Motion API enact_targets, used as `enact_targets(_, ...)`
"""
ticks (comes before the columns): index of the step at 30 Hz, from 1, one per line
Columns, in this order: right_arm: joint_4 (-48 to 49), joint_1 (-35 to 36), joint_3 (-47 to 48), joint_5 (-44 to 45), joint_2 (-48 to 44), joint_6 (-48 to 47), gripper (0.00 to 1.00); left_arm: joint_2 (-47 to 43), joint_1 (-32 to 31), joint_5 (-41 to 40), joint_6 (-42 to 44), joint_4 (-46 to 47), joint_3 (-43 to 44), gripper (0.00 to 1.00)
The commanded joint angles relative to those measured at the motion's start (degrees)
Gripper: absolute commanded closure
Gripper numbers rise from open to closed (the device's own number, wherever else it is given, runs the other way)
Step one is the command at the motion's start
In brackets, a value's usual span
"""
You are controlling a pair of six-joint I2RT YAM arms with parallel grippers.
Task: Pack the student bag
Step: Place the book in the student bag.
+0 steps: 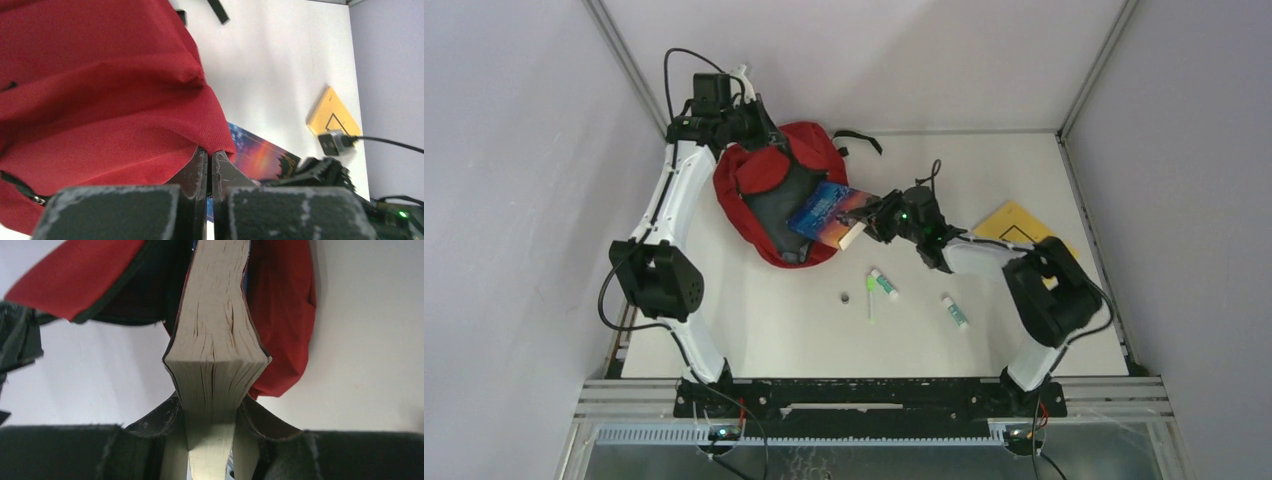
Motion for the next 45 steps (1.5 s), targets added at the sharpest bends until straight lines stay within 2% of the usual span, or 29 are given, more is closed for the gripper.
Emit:
enact_targets(1,22.2,1.7,10.5,4.4,5.2,10.6,1.0,-3.6,-0.3,7.8,0.5,3.1,0.4,1.0)
enact_targets(6,25.9,2.1,19.4,4.9,14.2,15.2,1.0,-2.6,-0.2,9.5,4.2,-3.2,3.2,1.0)
enact_targets(8,28.8,1.7,20.2,3.8,15.9,16.2,1.0,-2.3,-0.1,8.0,5.3,-5.3,4.4,1.0)
enact_targets(17,28.1,1.7,20.1,-6.7,15.0,18.4,1.0,-0.1,0.9,5.5,5.1,-5.8,6.4,1.0)
enact_targets(25,24.3,3.8,22.7,-10.5,15.6,13.4,1.0,-2.0,1.3,5.0,4.5,-3.5,3.6,1.0)
enact_targets(34,13.0,3.2,46.4,-17.2,29.9,5.7,1.0,-5.0,1.7,10.1,3.8,-1.2,-1.9,1.0)
enact_targets(37,10.6,2.2,51.4,-17.5,34.3,6.0,1.0,-5.3,3.5,17.0,3.8,0.2,-3.6,1.0)
enact_targets(40,12.4,1.3,55.4,-20.6,38.1,6.9,1.0,-5.3,4.0,17.4,4.8,-0.1,-3.9,1.0)
enact_targets(45,9.7,0.4,63.5,-22.1,43.6,4.0,1.0,-5.1,4.2,20.3,4.4,0.8,-4.2,1.0)
